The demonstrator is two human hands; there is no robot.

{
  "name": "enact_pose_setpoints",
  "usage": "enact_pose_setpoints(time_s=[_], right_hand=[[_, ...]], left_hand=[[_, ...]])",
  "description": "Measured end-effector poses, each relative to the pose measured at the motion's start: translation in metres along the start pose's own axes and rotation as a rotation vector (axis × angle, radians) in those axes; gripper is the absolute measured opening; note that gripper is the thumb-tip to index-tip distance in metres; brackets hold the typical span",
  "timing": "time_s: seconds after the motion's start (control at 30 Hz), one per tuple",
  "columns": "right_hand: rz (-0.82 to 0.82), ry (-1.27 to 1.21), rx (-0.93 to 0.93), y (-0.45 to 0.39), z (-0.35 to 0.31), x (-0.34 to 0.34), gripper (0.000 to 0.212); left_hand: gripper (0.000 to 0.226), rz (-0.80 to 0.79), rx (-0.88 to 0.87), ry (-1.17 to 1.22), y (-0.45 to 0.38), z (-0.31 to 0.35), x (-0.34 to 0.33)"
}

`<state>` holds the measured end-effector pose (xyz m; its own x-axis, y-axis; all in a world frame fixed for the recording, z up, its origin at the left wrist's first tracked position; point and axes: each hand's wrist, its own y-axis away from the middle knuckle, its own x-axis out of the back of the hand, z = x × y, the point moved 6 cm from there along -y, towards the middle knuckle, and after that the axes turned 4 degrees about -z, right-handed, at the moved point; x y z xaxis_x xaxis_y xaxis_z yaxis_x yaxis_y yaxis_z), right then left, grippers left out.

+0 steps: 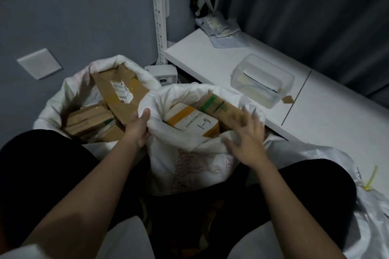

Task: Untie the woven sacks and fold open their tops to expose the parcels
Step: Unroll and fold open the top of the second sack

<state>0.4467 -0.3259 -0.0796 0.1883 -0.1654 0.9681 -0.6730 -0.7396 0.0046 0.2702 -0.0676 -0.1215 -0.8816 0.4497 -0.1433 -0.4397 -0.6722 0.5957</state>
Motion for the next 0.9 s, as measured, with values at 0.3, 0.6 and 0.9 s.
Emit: enact_pose_setpoints(time_s=[0.3, 0.6, 0.9], right_hand=[[0.054, -0.094, 0.535, -0.008, -0.065, -0.024, 0.010], [-0.215, -0.471, 0.312, 0.002, -0.070, -0.036, 0.030], [0.005, -0.229, 0.383, -0.009, -0.127, -0.062, 0.043]], left_hand=[[0.092, 0.031, 0.097, -0.136, 0.009, -0.009, -0.002], [0.065, -0.167, 0.031, 0.176, 0.015, -0.035, -0.028], [0.075, -0.234, 0.186, -0.119, 0.014, -0.039, -0.018]])
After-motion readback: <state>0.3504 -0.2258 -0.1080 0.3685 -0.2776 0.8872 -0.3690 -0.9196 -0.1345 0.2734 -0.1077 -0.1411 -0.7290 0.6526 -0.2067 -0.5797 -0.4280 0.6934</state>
